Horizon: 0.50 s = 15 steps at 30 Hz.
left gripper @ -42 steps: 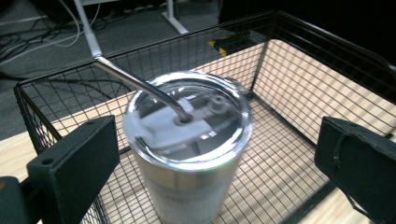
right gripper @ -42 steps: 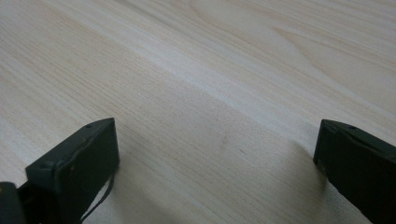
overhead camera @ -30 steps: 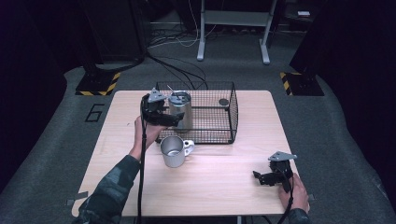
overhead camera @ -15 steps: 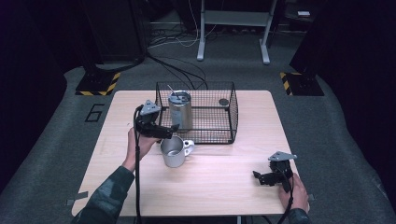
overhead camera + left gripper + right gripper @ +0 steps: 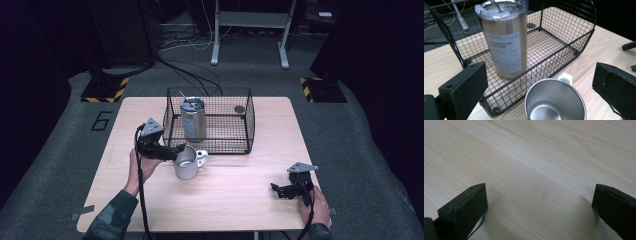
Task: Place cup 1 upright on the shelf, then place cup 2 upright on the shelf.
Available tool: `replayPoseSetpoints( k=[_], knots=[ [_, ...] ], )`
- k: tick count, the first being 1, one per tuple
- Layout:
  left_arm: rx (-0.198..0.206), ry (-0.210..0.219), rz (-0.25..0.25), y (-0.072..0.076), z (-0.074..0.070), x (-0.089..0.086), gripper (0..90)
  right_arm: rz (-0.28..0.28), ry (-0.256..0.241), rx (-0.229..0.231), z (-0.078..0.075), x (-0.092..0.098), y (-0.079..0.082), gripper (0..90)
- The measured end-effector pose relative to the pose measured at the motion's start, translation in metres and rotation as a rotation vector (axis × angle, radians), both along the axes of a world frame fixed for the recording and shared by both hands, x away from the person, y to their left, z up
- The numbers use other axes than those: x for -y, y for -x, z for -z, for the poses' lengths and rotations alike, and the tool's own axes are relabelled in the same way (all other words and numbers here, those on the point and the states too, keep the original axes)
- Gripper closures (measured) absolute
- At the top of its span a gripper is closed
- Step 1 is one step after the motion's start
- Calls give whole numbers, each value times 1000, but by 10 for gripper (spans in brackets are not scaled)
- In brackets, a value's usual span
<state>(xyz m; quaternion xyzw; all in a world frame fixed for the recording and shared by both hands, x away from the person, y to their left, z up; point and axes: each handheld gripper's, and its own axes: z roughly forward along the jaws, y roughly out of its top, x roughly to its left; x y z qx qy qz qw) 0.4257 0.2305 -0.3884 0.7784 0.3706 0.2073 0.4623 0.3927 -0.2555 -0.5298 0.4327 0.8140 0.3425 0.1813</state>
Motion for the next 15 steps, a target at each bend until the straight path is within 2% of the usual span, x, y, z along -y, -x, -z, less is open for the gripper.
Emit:
replayPoseSetpoints(
  k=[7, 11, 15],
  knots=[
    [-22, 6, 2, 5, 11, 0, 2, 0, 0, 0, 0, 0, 0, 0],
    [-30, -7, 6, 8, 16, 1, 2, 0, -1, -1, 0, 0, 0, 0],
    [-25, -7, 2, 11, 25, 6, 2, 0, 0, 0, 0, 0, 0, 0]
  ],
)
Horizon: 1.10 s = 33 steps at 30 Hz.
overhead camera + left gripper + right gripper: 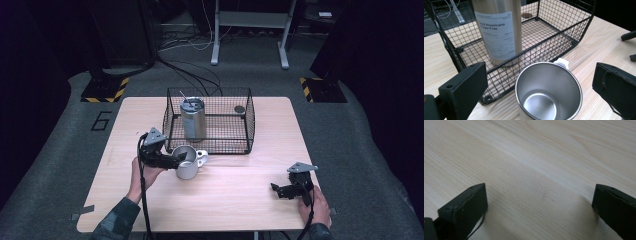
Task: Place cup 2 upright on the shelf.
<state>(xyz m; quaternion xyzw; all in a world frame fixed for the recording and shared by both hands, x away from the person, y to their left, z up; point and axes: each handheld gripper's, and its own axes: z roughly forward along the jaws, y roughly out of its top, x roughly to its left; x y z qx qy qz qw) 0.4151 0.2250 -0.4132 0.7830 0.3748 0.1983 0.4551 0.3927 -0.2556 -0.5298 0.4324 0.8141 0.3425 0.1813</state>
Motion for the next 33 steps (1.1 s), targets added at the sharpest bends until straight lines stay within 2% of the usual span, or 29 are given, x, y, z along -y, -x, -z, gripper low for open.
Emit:
replayPoseSetpoints(
  k=[11, 17, 33],
  knots=[
    [-22, -22, 3, 0, 14, 6, 2, 1, -1, -1, 0, 0, 0, 0],
    [-37, -15, 2, -2, 22, 9, 1, 0, 0, 0, 0, 0, 0, 0],
    [-64, -29, 21, -8, 32, 19, 1, -1, 1, 0, 0, 0, 0, 0]
  ],
)
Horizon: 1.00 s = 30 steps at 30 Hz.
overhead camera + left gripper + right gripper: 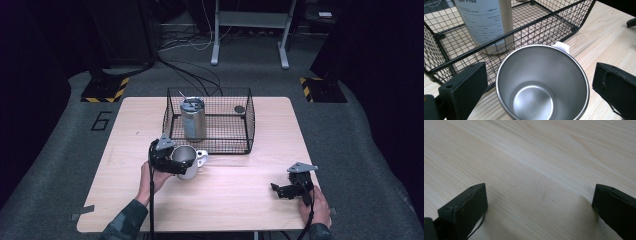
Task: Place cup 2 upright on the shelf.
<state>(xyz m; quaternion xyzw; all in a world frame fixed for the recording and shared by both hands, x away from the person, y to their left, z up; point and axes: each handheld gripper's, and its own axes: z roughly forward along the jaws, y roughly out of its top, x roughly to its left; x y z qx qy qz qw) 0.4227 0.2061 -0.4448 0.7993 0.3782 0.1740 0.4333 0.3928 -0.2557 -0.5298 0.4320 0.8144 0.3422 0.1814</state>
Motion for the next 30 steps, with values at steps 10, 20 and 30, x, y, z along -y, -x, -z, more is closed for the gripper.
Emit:
replayPoseSetpoints(
  k=[10, 20, 30],
  knots=[
    [-15, -10, -1, -5, 6, 4, 2, 0, 0, 0, 0, 0, 0, 0],
    [-29, -20, 0, -10, 14, 9, 3, 3, -1, 4, 0, 0, 0, 0],
    [-32, -39, -1, -12, 18, 13, 6, 1, -1, -1, 0, 0, 0, 0]
  ],
)
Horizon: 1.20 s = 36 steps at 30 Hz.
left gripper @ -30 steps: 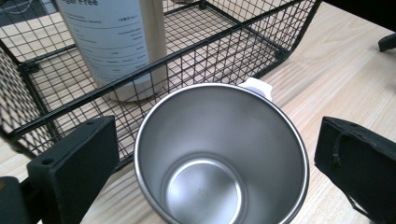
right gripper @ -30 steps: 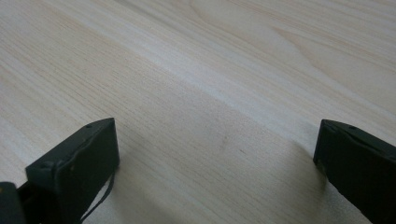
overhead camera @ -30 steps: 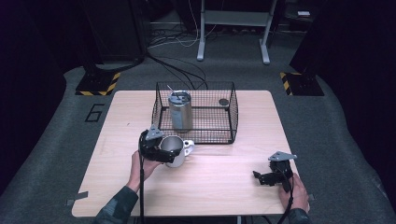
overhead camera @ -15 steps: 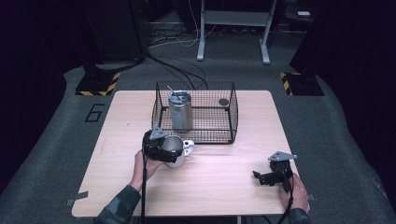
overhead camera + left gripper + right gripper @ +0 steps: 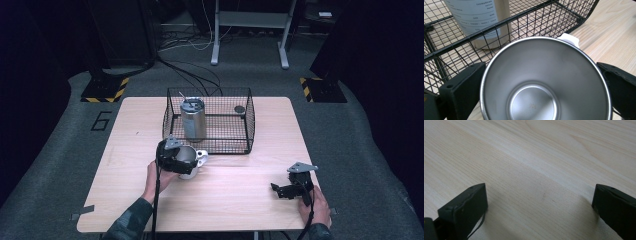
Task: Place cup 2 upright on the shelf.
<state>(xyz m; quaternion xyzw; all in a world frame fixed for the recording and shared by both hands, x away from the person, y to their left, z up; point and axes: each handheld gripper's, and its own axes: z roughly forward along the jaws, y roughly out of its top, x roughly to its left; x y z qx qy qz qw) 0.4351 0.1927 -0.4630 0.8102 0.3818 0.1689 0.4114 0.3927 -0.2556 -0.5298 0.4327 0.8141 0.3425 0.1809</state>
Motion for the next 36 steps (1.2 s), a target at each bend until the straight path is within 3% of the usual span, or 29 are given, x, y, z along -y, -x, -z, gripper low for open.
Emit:
replayPoseSetpoints(
  k=[9, 20, 36],
  knots=[
    [1, -9, -13, 2, 3, 3, 54, 0, 0, 0, 0, 0, 0, 0],
    [8, 13, -17, 3, 4, 1, 59, -1, 1, 1, 0, 0, 0, 0],
    [34, 7, 1, 15, -13, -1, 59, 0, 0, 1, 0, 0, 0, 0]
  ],
)
